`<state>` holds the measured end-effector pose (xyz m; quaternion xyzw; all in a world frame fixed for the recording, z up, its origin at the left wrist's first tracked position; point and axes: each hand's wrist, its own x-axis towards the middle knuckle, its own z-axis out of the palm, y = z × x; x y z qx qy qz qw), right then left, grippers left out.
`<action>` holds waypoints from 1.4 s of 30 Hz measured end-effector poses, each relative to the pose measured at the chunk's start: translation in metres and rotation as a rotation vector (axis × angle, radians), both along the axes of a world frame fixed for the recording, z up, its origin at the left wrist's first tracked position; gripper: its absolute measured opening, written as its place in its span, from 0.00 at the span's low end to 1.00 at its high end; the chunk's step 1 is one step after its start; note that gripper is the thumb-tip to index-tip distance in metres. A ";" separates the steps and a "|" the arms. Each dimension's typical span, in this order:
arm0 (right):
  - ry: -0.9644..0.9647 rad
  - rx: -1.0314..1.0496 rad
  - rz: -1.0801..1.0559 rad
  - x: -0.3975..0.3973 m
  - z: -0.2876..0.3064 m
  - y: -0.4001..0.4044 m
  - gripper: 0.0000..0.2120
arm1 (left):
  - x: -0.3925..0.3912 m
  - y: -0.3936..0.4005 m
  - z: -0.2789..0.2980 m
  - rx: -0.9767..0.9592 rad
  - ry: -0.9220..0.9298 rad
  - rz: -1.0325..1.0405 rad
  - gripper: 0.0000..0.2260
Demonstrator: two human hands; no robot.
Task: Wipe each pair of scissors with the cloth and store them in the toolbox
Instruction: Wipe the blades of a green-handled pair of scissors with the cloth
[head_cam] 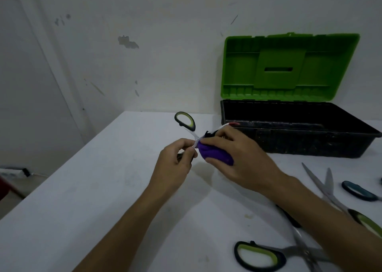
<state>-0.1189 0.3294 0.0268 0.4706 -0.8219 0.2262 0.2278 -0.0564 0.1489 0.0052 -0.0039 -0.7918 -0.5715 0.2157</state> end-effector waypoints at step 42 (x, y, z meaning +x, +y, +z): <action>0.098 -0.009 -0.135 0.004 0.007 -0.001 0.21 | 0.005 0.005 0.012 0.011 -0.049 0.150 0.07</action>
